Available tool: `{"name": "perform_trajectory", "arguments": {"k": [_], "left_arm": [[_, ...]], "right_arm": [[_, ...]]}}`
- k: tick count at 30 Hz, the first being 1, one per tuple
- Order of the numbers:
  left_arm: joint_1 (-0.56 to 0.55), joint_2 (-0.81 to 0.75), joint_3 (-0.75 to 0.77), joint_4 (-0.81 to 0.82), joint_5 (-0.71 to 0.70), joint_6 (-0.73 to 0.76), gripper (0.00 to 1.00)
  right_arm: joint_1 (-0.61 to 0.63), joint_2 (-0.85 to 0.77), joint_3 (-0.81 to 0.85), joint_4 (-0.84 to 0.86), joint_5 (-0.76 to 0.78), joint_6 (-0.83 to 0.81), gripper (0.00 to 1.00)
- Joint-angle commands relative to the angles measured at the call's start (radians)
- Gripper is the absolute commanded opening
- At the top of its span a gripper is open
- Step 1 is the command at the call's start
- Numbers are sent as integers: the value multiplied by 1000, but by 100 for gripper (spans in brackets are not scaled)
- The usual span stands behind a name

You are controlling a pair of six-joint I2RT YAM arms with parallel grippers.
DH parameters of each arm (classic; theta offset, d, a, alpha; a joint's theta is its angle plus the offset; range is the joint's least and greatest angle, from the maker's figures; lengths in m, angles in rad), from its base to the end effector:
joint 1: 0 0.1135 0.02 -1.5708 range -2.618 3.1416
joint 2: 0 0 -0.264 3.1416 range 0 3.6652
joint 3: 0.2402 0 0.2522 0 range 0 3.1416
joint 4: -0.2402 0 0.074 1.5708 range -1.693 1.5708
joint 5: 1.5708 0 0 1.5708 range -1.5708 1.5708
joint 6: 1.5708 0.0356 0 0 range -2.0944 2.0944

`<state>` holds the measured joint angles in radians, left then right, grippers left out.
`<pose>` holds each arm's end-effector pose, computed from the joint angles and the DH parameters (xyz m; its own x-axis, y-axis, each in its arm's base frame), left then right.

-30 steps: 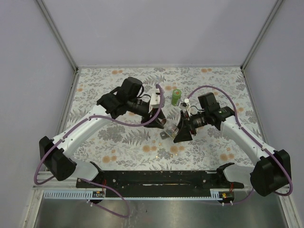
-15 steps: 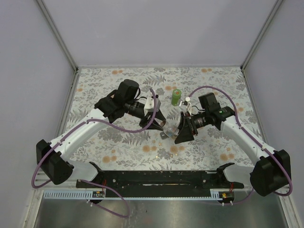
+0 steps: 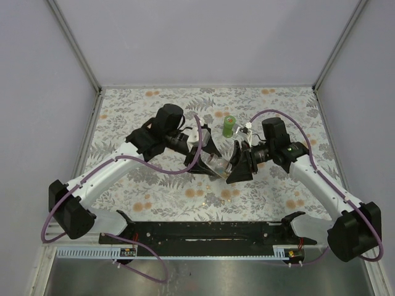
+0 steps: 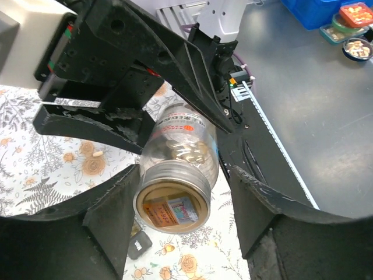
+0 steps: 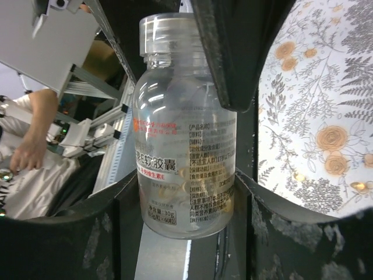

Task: Sort the pills into containers
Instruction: Screw the lid of the pill bottle onto the pill bottle.

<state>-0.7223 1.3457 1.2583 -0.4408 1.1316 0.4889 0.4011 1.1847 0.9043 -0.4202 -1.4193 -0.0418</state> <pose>0.1943 -0.2141 0.3643 0.0737 0.2013 -0.9768 0.9436 -0.3311 0.0029 0.2010 0.1235 0.2968 -0.5615 -0.2449 -0.7904 -0.7788 -0.1665 0.6048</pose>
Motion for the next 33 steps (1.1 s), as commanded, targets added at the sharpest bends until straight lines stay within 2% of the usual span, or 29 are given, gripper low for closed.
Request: {"name": "perform_trajectory", "arguments": {"k": [1, 7, 12, 18, 21, 26, 33], "left_arm": [[-34, -2, -17, -42, 114, -15, 69], [-19, -13, -17, -39, 97, -27, 77], [33, -29, -31, 68, 117, -147, 84], [75, -42, -16, 89, 91, -208, 89], [86, -43, -20, 138, 53, -285, 92], [121, -40, -33, 261, 31, -486, 91], [124, -2, 75, 91, -150, -590, 84]], "right_arm": [[-10, -48, 86, -35, 81, -143, 0], [-10, -63, 87, -86, 120, -199, 0], [-11, -85, 85, -121, 154, -236, 0], [-8, -96, 81, -132, 187, -250, 0], [-7, -103, 81, -146, 212, -268, 0], [-4, -131, 71, -152, 299, -286, 0], [34, -181, 53, -129, 445, -309, 0]]}}
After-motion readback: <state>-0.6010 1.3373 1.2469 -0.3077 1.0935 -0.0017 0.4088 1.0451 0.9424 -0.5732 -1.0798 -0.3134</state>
